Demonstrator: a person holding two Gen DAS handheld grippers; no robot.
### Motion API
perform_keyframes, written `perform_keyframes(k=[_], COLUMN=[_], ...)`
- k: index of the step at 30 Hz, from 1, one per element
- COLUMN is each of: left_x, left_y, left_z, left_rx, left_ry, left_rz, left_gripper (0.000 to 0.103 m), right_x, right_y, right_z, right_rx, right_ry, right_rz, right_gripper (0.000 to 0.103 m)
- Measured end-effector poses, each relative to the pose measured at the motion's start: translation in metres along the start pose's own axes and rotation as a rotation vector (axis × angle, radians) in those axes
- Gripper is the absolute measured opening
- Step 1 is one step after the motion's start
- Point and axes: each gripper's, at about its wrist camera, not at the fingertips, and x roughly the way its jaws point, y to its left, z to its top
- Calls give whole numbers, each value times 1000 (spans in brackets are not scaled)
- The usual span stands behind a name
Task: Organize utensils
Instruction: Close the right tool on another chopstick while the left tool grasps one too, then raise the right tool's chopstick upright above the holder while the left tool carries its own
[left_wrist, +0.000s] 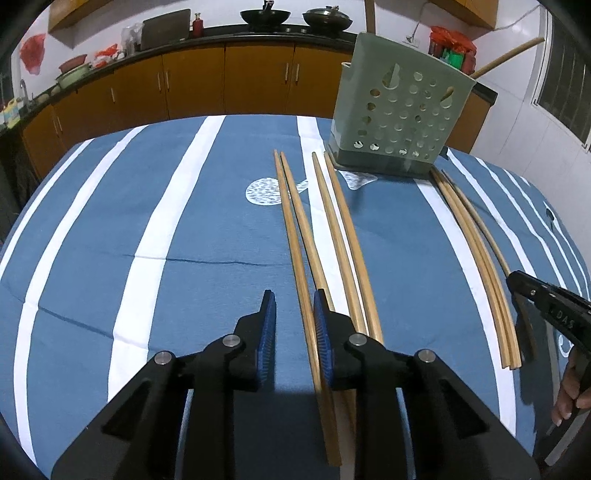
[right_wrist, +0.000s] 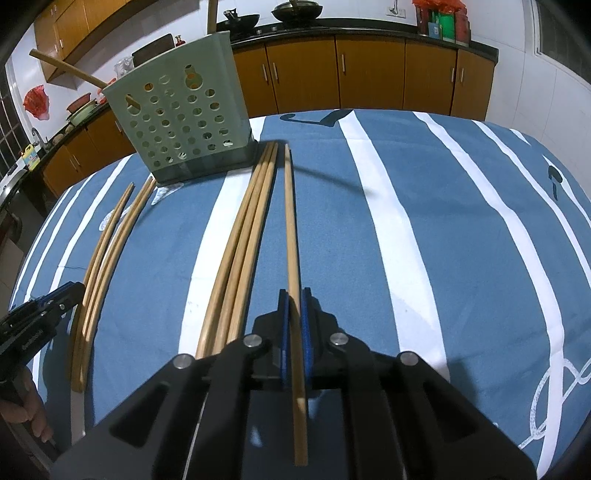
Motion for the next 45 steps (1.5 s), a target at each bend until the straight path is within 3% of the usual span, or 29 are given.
perform_keyframes(k=[10, 14, 24, 45], left_x=[0, 1, 6, 4], left_y=[-3, -1, 27, 27], left_z=[-1, 0, 11, 9], left_rx=[19, 12, -32, -10], left_ry=[-9, -8, -8, -8], left_rz=[36, 49, 92, 97], left_gripper=[18, 8, 8, 8], right_x=[0, -1, 5, 5], right_y=[0, 1, -2, -1], right_z=[0, -1, 4, 1], right_rx=[-1, -9, -12, -33], right_ry=[-1, -7, -31, -46], right_rz=[-1, -6, -35, -54], right_gripper=[9, 8, 8, 8])
